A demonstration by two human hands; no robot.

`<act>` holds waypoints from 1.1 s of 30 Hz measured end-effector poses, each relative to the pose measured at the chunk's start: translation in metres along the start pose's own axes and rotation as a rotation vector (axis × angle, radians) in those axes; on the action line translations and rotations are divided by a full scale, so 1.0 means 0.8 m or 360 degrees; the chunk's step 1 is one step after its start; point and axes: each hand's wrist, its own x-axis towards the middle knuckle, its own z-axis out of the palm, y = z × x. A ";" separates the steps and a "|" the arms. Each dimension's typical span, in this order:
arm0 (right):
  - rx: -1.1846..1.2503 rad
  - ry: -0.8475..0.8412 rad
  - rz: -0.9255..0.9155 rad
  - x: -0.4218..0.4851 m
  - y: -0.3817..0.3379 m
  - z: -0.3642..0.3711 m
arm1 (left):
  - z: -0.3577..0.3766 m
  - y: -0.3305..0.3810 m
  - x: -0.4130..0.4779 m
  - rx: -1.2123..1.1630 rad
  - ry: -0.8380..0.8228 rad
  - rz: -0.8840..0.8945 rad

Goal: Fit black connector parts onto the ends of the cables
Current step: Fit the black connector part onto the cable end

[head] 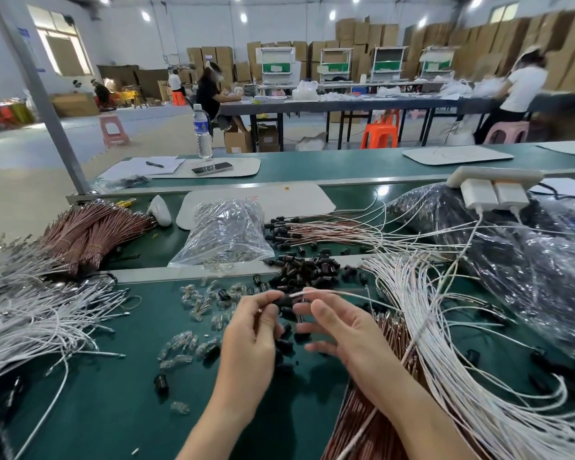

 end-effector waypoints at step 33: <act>0.0466 0.0256 0.0092 0.009 0.010 -0.011 | 0.011 -0.014 -0.009 -0.0005 -0.0157 0.0006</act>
